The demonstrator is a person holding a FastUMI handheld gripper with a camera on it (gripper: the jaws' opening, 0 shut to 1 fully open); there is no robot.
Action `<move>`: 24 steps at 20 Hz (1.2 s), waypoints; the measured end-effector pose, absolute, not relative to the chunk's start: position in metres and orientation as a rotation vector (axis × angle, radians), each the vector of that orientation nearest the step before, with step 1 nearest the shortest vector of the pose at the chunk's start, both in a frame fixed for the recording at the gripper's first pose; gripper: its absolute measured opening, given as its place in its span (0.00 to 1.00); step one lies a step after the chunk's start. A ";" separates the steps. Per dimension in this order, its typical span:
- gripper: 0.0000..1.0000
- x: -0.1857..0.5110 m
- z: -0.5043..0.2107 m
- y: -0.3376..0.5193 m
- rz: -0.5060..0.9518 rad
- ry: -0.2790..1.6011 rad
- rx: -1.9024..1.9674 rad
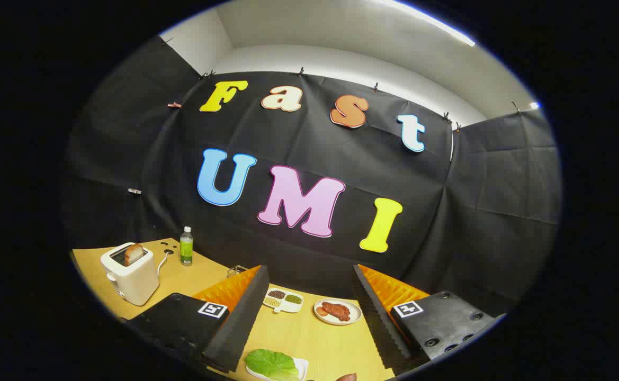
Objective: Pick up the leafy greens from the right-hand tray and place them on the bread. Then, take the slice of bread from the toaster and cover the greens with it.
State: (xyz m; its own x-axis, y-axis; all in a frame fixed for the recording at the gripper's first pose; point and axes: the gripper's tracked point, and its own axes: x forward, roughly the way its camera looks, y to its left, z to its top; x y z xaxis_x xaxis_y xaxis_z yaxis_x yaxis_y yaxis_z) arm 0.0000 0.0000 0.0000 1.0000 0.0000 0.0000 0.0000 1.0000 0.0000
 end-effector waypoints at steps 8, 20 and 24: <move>0.97 -0.001 -0.005 0.002 0.008 0.036 0.028; 0.97 -0.012 -0.009 -0.005 -0.002 0.051 0.020; 0.97 -0.013 -0.012 -0.004 -0.003 0.061 0.026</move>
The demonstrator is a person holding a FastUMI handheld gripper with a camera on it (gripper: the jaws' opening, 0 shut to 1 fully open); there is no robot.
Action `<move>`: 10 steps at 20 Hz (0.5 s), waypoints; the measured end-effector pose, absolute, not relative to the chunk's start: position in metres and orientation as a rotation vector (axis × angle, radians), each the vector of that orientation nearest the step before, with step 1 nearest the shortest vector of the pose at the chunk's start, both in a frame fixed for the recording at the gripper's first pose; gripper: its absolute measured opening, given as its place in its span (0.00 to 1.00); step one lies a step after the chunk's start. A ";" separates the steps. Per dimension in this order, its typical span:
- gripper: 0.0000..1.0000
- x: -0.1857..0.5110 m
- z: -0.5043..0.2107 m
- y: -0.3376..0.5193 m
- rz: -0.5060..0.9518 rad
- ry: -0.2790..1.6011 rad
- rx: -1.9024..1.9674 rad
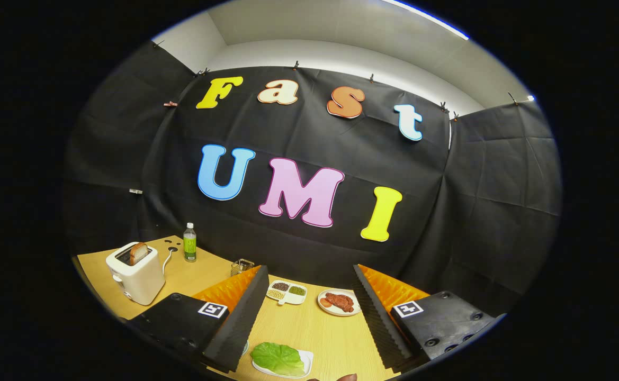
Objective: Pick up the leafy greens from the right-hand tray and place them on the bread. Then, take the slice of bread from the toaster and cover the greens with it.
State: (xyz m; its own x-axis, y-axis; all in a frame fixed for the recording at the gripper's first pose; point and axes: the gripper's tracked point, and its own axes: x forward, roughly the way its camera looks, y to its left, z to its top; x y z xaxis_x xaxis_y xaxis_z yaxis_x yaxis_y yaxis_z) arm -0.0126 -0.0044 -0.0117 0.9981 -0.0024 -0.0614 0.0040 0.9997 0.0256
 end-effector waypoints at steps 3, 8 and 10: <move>0.97 -0.013 -0.011 -0.004 -0.005 0.059 0.026; 0.97 -0.012 -0.012 -0.002 -0.001 0.062 0.025; 0.97 -0.012 -0.013 -0.002 0.001 0.061 0.025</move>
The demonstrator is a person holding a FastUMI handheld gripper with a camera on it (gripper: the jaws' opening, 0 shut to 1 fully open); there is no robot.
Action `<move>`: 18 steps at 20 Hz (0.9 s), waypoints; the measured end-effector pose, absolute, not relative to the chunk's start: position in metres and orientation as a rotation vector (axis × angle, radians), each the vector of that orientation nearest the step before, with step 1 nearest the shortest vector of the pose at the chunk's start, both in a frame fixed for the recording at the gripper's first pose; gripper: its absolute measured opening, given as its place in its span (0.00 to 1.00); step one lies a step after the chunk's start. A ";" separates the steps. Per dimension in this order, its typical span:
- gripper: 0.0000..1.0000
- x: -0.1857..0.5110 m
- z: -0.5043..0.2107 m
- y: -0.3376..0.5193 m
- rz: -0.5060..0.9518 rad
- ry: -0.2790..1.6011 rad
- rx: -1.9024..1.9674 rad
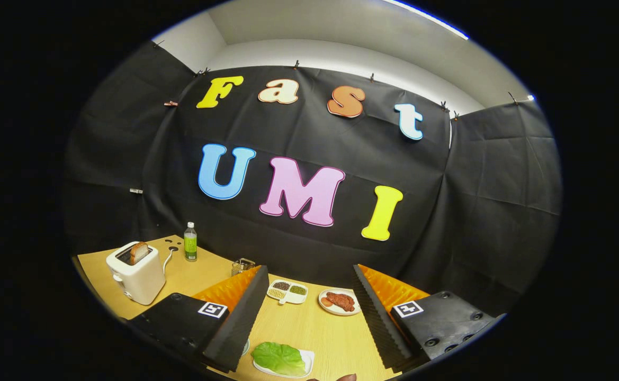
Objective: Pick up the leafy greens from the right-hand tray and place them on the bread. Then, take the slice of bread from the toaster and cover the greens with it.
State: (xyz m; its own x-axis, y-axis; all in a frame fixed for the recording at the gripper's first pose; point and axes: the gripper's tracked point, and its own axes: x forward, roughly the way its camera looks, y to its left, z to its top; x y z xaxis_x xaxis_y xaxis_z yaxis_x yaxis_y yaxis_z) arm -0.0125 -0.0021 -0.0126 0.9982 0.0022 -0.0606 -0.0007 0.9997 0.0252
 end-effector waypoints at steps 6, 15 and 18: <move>0.97 -0.012 -0.013 -0.004 -0.001 0.065 0.034; 0.97 -0.012 -0.017 -0.005 -0.007 0.074 0.038; 0.97 -0.011 -0.018 -0.006 -0.008 0.075 0.037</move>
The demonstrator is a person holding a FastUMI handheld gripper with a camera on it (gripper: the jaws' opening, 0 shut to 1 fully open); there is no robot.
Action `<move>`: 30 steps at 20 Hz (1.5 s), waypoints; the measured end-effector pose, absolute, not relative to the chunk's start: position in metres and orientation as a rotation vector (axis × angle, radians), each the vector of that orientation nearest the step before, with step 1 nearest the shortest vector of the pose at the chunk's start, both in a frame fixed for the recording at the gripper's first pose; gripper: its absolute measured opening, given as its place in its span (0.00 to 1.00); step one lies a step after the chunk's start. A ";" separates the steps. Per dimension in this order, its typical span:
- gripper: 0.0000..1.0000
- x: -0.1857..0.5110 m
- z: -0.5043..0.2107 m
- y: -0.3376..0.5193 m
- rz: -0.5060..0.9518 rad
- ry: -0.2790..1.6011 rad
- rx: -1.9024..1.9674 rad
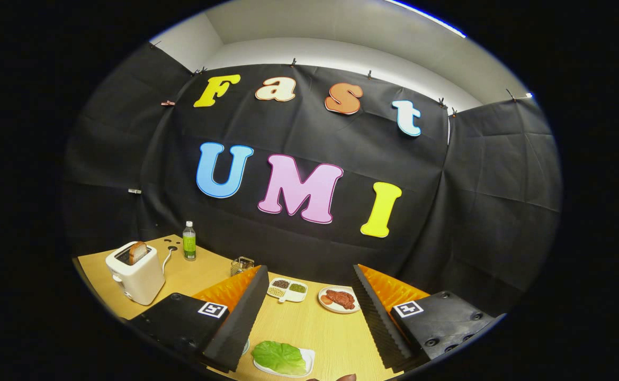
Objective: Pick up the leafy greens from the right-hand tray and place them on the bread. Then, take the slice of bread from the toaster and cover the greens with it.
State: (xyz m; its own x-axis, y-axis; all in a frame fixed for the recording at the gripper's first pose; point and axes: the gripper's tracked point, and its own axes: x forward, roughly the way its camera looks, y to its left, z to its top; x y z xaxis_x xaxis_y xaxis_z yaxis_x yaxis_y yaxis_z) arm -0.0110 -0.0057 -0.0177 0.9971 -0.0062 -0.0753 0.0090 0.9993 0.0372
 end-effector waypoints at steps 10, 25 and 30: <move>0.97 -0.007 -0.024 -0.006 -0.005 0.086 0.036; 0.97 -0.004 -0.026 -0.008 0.003 0.089 0.042; 0.97 -0.004 -0.041 0.000 0.033 0.101 0.011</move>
